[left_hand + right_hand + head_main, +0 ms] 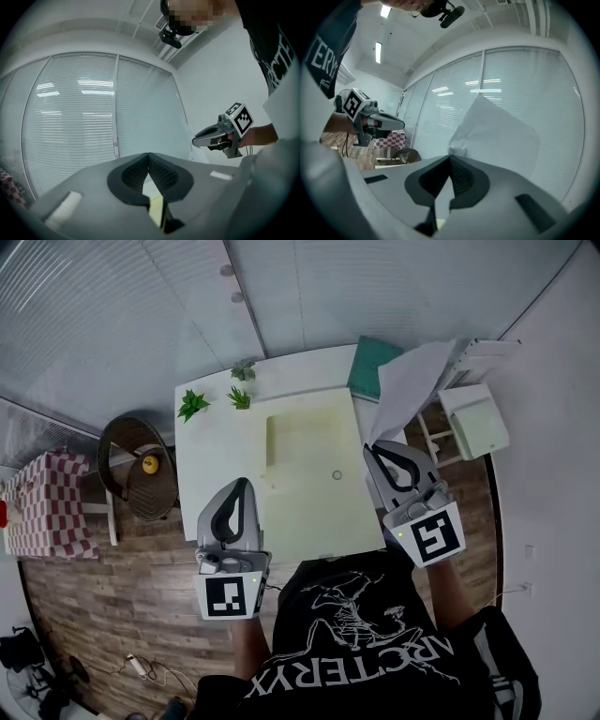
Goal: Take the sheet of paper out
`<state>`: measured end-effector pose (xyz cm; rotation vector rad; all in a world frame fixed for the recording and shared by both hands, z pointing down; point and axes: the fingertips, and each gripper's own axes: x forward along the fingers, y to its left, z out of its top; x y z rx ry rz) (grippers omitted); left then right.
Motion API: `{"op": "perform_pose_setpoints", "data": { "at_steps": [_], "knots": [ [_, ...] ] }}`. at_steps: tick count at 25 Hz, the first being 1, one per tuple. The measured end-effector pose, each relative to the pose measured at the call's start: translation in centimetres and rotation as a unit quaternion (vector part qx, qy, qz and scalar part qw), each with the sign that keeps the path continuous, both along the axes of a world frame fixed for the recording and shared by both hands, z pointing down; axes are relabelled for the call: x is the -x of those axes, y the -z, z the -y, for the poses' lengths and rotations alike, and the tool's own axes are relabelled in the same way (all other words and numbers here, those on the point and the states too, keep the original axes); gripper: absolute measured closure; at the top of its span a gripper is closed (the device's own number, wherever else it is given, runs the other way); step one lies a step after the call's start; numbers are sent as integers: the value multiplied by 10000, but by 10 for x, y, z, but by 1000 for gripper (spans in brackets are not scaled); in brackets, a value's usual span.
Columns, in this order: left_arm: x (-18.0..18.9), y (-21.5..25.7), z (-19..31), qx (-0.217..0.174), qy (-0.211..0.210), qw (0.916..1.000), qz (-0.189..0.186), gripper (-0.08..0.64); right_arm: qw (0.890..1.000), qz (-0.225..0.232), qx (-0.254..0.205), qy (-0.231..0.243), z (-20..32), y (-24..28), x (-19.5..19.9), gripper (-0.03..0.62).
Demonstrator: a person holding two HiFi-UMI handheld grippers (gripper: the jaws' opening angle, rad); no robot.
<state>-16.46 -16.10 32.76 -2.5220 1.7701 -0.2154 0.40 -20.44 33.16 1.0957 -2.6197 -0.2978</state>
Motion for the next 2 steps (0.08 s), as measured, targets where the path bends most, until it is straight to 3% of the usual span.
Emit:
{"op": "perform_pose_setpoints", "data": {
  "at_steps": [2],
  "knots": [
    [0, 0, 1, 1, -2, 10000, -5, 548, 10000, 7, 33, -4, 0, -1, 0, 580]
  ]
}}
